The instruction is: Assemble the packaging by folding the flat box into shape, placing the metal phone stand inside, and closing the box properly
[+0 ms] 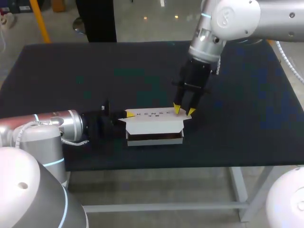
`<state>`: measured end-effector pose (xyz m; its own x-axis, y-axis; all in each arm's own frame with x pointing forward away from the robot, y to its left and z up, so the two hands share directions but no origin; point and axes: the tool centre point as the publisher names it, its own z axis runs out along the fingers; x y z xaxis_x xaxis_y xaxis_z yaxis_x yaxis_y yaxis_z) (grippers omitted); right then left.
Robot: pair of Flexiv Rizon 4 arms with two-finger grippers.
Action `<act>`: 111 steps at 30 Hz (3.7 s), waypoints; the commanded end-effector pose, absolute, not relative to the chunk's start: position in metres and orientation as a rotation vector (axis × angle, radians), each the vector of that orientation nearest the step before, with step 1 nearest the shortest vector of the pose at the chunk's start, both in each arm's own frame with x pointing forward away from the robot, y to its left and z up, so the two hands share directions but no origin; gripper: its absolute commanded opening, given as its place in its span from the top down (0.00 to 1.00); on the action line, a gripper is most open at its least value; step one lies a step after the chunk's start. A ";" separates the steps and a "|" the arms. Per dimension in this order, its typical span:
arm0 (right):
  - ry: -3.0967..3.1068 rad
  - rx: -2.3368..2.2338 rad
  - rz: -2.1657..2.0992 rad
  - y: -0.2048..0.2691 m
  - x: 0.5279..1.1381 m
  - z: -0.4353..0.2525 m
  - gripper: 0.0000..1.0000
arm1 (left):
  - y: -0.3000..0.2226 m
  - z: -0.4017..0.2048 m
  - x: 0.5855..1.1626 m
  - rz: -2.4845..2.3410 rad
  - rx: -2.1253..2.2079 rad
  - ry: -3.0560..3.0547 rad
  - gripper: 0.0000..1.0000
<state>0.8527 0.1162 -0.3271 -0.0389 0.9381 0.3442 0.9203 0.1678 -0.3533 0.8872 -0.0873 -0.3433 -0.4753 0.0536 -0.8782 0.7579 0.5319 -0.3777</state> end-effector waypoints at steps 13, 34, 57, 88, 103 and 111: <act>-1.965 -1.746 0.018 0.115 0.842 -0.337 0.59 | -0.087 -0.346 0.883 -0.987 0.669 1.882 1.00; -1.969 -1.757 0.017 0.116 0.843 -0.342 0.59 | -0.072 -0.341 0.871 -0.966 0.645 1.865 0.63; -1.978 -1.765 -0.002 0.115 0.841 -0.346 0.58 | -0.015 -0.295 0.829 -0.759 0.468 2.267 0.38; -1.971 -1.788 -0.020 0.115 0.841 -0.348 0.55 | -0.026 -0.264 0.841 -0.876 0.097 2.707 0.00; -1.969 -1.798 -0.019 0.114 0.840 -0.349 0.55 | -0.049 -0.253 0.864 -0.743 -0.685 3.056 0.00; -1.965 -1.807 -0.025 0.112 0.842 -0.348 0.55 | -0.049 -0.253 0.864 -0.743 -0.685 3.056 0.00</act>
